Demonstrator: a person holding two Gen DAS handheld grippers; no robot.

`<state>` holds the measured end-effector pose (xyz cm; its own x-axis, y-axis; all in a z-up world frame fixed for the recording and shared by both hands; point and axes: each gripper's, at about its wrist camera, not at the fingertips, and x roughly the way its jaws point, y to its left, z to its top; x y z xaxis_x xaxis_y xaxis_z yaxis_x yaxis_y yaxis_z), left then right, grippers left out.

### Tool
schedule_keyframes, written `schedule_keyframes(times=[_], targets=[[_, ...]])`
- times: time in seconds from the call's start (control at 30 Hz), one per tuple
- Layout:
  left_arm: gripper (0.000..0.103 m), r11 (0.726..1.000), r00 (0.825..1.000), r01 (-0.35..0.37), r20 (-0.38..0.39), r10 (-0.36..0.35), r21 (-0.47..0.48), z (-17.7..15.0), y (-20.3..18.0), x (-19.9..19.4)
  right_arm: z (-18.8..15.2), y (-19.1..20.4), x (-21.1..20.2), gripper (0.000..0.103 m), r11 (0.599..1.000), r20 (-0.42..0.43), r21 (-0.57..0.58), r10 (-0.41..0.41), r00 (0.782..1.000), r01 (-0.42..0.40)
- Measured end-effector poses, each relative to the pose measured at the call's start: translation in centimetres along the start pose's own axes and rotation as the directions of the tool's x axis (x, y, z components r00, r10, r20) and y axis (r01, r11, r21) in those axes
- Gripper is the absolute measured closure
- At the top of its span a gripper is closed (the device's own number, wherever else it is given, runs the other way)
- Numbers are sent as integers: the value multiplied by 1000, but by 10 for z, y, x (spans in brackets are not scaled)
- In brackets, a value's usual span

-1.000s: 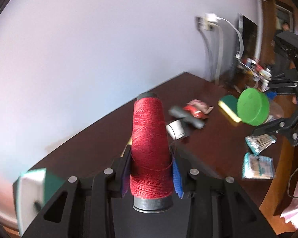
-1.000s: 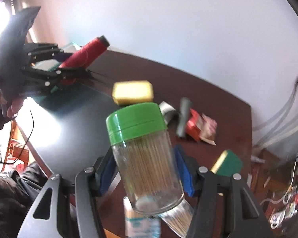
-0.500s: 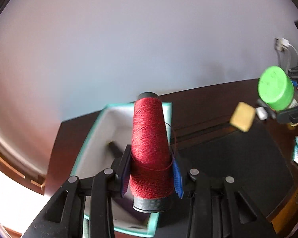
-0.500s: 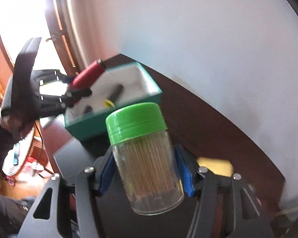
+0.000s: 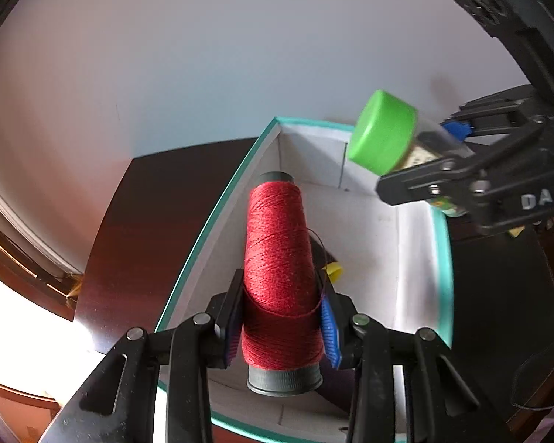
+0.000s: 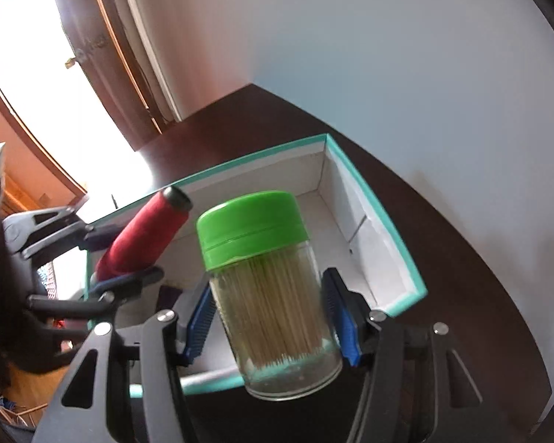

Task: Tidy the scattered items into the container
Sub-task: 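Open the right tool to release the jar while the left releases the red spool, then move both tools back toward the cotton-swab packets on the desk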

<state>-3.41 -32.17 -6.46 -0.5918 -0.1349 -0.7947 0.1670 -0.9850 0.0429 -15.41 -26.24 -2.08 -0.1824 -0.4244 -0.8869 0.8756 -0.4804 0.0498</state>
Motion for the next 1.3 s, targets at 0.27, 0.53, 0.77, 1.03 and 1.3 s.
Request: schedule_keyframes(times=[0.27,0.53,0.77,1.03,1.3], targets=[[65,1000,999,21,-30,-22,-24,1,11,16,0,-6,30,45,998,-40,41,-49,998,50],[64,997,998,25,-63,-29,-67,1,20,19,1,-10,10,37,995,15,89,-46,999,44],[53,996,999,26,-34,-30,-91,5,14,-4,-28,8,-44,37,997,101,73,-19,995,12],[53,997,995,18,101,-11,-69,11,-22,-68,-98,0,-153,27,995,236,101,-41,971,18],[35,999,978,-29,208,22,31,8,-105,-115,-192,-12,-233,27,982,346,183,-106,932,44]])
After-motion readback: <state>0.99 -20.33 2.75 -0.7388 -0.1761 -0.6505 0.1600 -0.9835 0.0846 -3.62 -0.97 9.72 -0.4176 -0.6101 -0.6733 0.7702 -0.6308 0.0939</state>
